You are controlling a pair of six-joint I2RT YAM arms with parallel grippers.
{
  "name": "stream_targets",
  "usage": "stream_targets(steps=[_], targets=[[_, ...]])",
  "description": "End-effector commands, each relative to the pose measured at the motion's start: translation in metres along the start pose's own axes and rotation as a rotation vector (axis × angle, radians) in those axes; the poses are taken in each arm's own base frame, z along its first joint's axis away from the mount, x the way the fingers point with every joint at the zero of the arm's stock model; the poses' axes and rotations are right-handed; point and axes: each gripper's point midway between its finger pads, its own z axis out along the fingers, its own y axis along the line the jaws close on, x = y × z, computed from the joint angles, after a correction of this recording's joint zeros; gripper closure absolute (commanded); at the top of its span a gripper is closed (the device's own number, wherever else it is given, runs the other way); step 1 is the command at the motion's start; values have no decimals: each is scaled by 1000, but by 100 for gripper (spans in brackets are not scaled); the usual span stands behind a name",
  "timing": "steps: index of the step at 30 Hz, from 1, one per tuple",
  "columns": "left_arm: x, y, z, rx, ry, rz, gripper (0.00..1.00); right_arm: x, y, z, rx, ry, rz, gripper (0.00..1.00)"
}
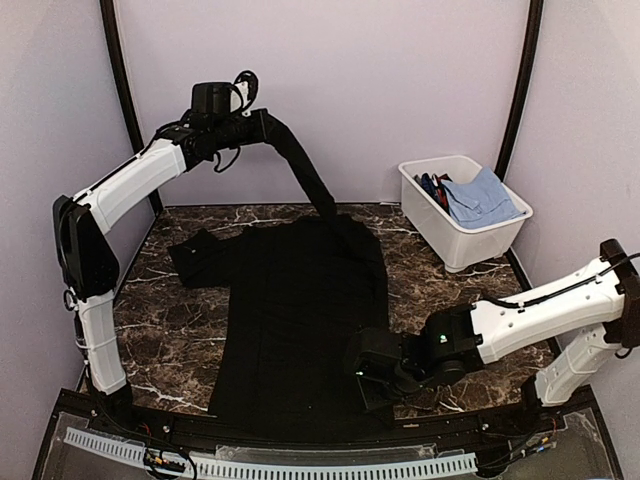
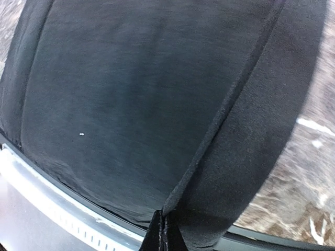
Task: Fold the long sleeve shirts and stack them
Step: Fold the flattened shirt at the center of the board.
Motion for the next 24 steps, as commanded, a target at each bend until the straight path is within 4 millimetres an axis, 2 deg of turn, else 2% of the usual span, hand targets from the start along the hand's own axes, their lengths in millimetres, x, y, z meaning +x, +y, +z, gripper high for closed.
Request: stream_targets(steps=[1, 3, 4, 8, 21, 22, 24], targets=[[-31, 10, -32, -16, -56, 32, 100, -3, 38, 11, -94, 25, -92, 100], [-25, 18, -34, -34, -48, 32, 100, -2, 46, 17, -111, 39, -106, 100], [-29, 19, -39, -36, -59, 33, 100, -2, 49, 20, -118, 45, -111, 100], [-24, 27, -46, -51, -57, 37, 100, 1, 52, 32, -140, 74, -114, 100], [24, 44, -50, -92, 15, 39, 100, -1, 57, 44, -203, 88, -115, 100], [30, 47, -49, -100, 26, 37, 100, -2, 58, 42, -210, 83, -119, 96], [36, 49, -52, -106, 35, 33, 100, -7, 60, 36, -219, 71, -128, 80]])
